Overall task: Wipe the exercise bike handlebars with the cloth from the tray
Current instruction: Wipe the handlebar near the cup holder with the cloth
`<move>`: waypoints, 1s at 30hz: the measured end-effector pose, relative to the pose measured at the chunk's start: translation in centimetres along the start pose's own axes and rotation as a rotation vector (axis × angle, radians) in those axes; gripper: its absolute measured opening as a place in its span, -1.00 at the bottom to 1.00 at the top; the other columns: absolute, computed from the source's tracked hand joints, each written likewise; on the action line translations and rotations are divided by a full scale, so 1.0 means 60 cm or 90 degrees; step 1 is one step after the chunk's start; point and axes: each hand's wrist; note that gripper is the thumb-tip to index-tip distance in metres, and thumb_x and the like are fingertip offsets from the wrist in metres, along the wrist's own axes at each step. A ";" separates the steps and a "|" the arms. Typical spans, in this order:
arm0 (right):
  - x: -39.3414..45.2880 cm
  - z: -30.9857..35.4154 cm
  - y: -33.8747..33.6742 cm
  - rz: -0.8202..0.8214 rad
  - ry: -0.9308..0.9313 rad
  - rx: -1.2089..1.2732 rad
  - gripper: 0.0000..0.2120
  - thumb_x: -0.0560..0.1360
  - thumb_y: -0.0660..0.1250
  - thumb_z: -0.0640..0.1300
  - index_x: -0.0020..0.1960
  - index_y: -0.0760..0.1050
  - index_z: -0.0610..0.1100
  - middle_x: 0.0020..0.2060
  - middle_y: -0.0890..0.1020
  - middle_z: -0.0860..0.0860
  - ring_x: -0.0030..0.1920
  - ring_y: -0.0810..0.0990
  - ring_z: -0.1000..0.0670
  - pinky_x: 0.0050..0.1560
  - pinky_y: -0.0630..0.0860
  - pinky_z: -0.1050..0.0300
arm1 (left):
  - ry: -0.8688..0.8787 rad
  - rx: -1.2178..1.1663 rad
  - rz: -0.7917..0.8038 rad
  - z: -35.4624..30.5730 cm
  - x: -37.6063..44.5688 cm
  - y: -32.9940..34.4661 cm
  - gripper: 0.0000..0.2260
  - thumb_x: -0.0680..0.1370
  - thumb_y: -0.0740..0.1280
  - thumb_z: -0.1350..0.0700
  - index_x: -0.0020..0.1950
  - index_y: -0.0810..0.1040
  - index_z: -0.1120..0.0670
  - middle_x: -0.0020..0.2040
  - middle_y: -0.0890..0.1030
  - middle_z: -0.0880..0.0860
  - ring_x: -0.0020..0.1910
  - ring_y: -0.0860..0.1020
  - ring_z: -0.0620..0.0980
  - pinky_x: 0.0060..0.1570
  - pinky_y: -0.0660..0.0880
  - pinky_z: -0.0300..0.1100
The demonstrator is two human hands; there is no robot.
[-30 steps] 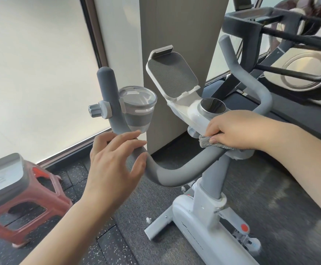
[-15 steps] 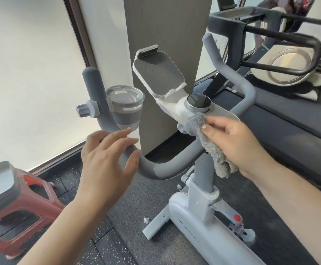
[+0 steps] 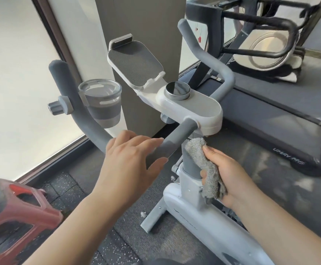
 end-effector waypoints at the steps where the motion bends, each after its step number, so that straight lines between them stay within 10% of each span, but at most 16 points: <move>1: 0.008 -0.005 -0.004 -0.002 0.031 0.025 -0.83 0.59 0.20 -0.11 -0.08 0.54 -0.11 -0.55 0.55 -0.02 -0.59 0.47 0.09 -0.60 0.36 0.33 | 0.006 0.004 0.008 -0.001 0.002 0.003 -0.67 0.44 0.38 -0.17 0.18 0.58 -0.16 -0.01 0.63 -0.22 0.00 0.42 -0.01 -0.03 0.24 -0.14; 8: 0.073 -0.036 -0.019 0.031 0.180 0.260 -0.84 0.40 0.22 -0.21 -0.08 0.51 -0.23 -0.27 0.60 -0.13 -0.33 0.61 -0.02 -0.52 0.46 0.26 | 0.005 -0.004 0.025 0.003 0.001 0.009 -0.67 0.44 0.42 -0.13 0.19 0.59 -0.16 0.02 0.62 -0.25 -0.01 0.42 -0.01 -0.01 0.31 -0.07; 21: 0.132 -0.024 -0.015 0.267 0.220 0.566 -0.72 0.20 0.39 -0.28 -0.10 0.53 -0.33 -0.18 0.49 -0.09 -0.52 0.44 0.03 -0.53 0.48 0.25 | 0.009 -0.016 0.005 0.001 0.005 0.013 -0.65 0.42 0.32 -0.17 0.17 0.61 -0.15 0.03 0.61 -0.26 -0.02 0.42 -0.01 -0.02 0.34 -0.03; 26: 0.138 -0.019 -0.011 0.345 0.193 0.475 -0.59 0.20 0.58 -0.25 0.00 0.52 -0.18 -0.19 0.58 -0.07 -0.55 0.45 0.04 -0.54 0.47 0.27 | 0.017 -0.015 0.001 0.003 0.003 0.014 -0.65 0.44 0.28 -0.18 0.17 0.61 -0.14 0.03 0.61 -0.25 -0.02 0.43 -0.01 -0.03 0.33 -0.05; 30: 0.131 -0.015 -0.005 0.261 0.170 0.341 -0.71 0.41 0.34 0.00 0.06 0.42 -0.09 -0.28 0.52 0.00 -0.57 0.40 0.10 -0.60 0.41 0.33 | 0.017 -0.017 -0.009 0.003 0.003 0.016 -0.64 0.44 0.26 -0.19 0.17 0.62 -0.14 0.03 0.61 -0.26 -0.01 0.42 -0.01 -0.02 0.25 -0.11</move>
Point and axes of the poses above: each hand's wrist, its own x-axis towards the middle knuckle, its own y-axis out of the palm, z = x × y
